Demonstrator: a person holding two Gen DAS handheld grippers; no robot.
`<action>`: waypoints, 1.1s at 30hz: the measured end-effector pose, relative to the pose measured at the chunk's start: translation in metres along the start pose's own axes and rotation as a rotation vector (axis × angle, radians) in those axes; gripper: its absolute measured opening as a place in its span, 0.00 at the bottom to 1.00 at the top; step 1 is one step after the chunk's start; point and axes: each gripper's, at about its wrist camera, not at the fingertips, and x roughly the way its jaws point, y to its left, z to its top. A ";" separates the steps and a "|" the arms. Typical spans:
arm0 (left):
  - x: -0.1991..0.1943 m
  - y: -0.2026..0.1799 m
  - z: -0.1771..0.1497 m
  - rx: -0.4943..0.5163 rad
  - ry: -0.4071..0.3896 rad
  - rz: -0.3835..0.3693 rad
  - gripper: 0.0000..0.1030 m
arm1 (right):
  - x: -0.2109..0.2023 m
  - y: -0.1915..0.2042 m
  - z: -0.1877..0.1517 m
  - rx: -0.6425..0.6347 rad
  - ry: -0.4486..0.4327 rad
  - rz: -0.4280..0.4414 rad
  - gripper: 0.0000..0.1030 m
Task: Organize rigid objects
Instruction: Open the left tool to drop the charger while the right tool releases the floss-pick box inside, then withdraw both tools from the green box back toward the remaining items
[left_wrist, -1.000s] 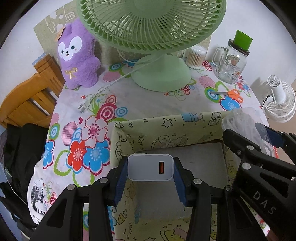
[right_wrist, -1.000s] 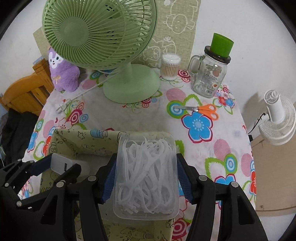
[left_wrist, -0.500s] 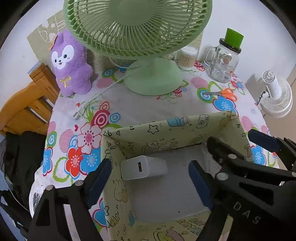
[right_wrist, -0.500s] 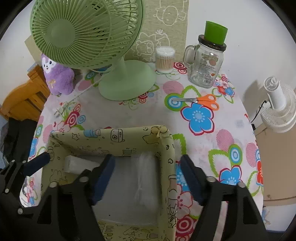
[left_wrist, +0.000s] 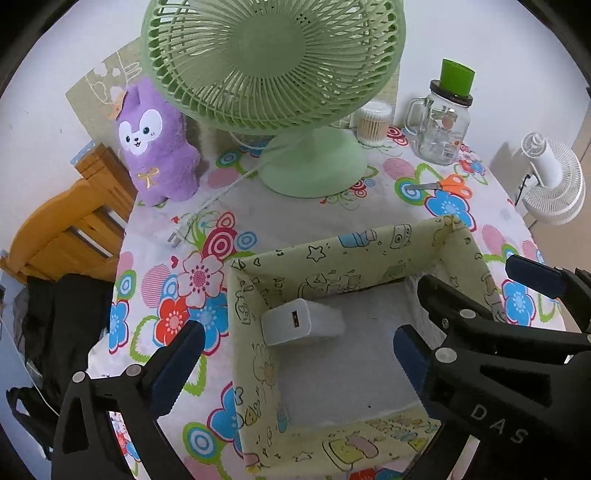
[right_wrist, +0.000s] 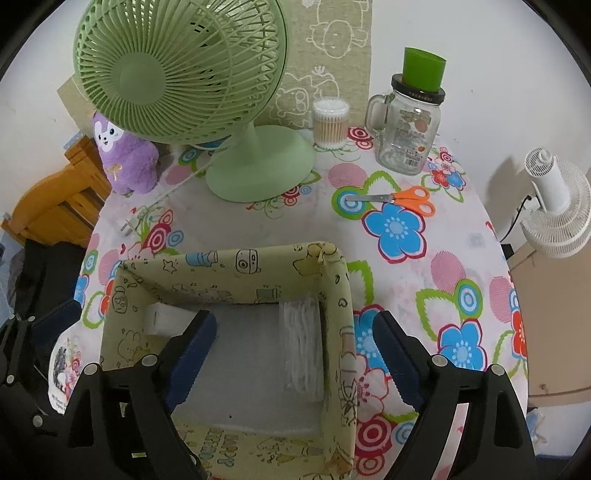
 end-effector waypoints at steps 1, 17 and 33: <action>-0.002 0.000 -0.001 -0.003 0.001 -0.007 1.00 | -0.002 0.000 -0.001 -0.002 -0.003 -0.002 0.86; -0.032 0.002 -0.026 -0.011 -0.025 -0.041 1.00 | -0.036 0.004 -0.025 -0.021 -0.038 -0.023 0.86; -0.067 0.002 -0.049 0.000 -0.073 -0.069 0.98 | -0.079 0.013 -0.050 -0.041 -0.102 -0.068 0.86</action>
